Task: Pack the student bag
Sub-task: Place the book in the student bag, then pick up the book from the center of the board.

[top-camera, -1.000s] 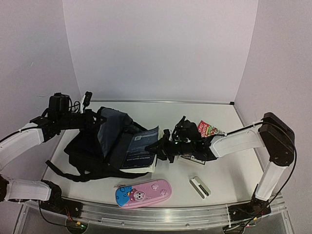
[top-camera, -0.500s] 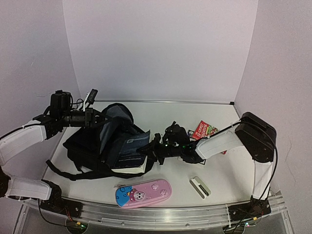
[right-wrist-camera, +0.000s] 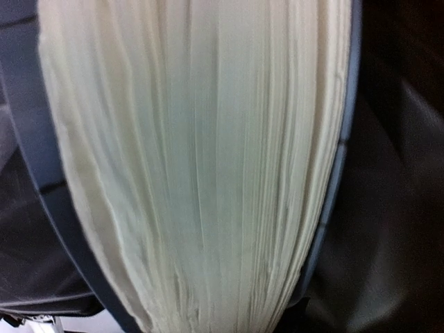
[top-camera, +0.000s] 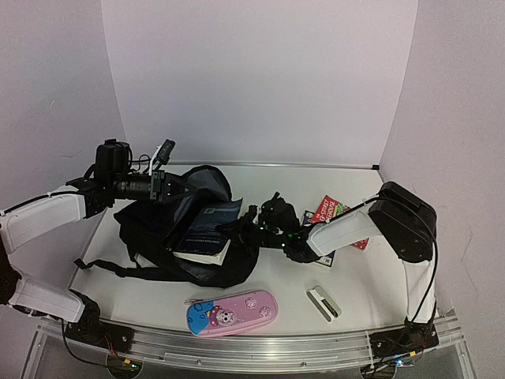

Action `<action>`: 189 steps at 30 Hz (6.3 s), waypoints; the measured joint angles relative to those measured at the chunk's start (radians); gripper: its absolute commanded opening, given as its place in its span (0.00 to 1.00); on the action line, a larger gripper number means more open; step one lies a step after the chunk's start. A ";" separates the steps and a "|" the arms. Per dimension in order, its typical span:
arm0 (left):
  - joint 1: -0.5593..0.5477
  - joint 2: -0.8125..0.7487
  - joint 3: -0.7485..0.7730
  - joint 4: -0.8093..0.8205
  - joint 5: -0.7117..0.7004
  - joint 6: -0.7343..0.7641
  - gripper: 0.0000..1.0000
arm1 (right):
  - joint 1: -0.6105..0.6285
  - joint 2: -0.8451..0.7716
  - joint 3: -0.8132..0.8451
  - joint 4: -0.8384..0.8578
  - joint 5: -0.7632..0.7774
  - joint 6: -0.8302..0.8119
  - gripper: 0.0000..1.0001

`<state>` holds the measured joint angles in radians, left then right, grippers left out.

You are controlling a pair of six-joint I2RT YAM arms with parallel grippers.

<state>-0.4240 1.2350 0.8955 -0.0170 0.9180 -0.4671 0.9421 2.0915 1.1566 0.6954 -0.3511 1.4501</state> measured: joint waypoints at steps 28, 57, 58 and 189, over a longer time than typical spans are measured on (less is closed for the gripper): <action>-0.175 0.188 0.105 0.174 -0.002 -0.044 0.00 | -0.014 0.108 0.140 0.019 0.081 -0.033 0.00; -0.073 -0.026 -0.146 0.155 -0.360 -0.157 0.00 | -0.010 0.079 0.176 -0.263 0.060 -0.410 0.82; -0.058 -0.040 -0.165 0.147 -0.381 -0.169 0.00 | -0.010 0.034 0.150 -0.276 0.068 -0.428 0.84; -0.269 0.173 0.227 -0.013 -0.121 0.306 0.87 | -0.183 -0.489 0.402 -0.945 -0.416 -0.731 0.00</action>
<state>-0.6932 1.4085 1.1230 -0.0298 0.7972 -0.1615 0.7596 1.6024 1.5585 -0.2496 -0.7672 0.7188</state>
